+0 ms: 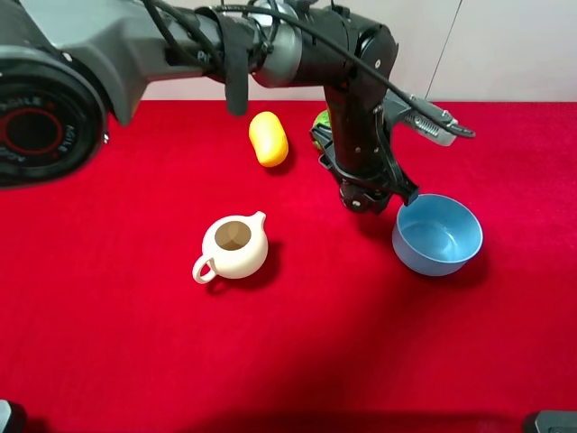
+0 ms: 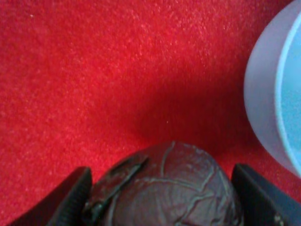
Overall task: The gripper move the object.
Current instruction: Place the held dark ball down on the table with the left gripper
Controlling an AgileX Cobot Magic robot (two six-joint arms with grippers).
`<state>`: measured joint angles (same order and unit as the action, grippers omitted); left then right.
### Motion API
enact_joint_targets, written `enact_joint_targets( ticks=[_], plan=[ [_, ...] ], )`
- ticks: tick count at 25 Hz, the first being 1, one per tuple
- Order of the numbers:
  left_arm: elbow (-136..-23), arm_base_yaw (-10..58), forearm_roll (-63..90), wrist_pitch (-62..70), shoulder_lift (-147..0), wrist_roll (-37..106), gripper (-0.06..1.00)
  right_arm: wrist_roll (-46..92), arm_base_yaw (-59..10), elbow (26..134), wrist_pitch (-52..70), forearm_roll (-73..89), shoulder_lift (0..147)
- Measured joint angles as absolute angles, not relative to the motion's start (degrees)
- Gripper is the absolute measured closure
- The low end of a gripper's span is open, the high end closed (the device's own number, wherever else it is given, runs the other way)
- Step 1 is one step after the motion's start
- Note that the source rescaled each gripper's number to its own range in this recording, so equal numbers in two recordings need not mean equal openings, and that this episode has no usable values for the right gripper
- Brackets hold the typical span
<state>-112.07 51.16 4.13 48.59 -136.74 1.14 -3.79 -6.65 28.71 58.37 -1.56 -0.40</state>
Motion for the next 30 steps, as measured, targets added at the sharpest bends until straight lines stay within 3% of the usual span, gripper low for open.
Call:
enact_joint_targets(
  ticks=[30],
  plan=[
    [-112.07,51.16,5.97,47.77,-139.41,4.26,0.94,-3.79,-6.65,28.71,58.37,-1.22,-0.40]
  ],
)
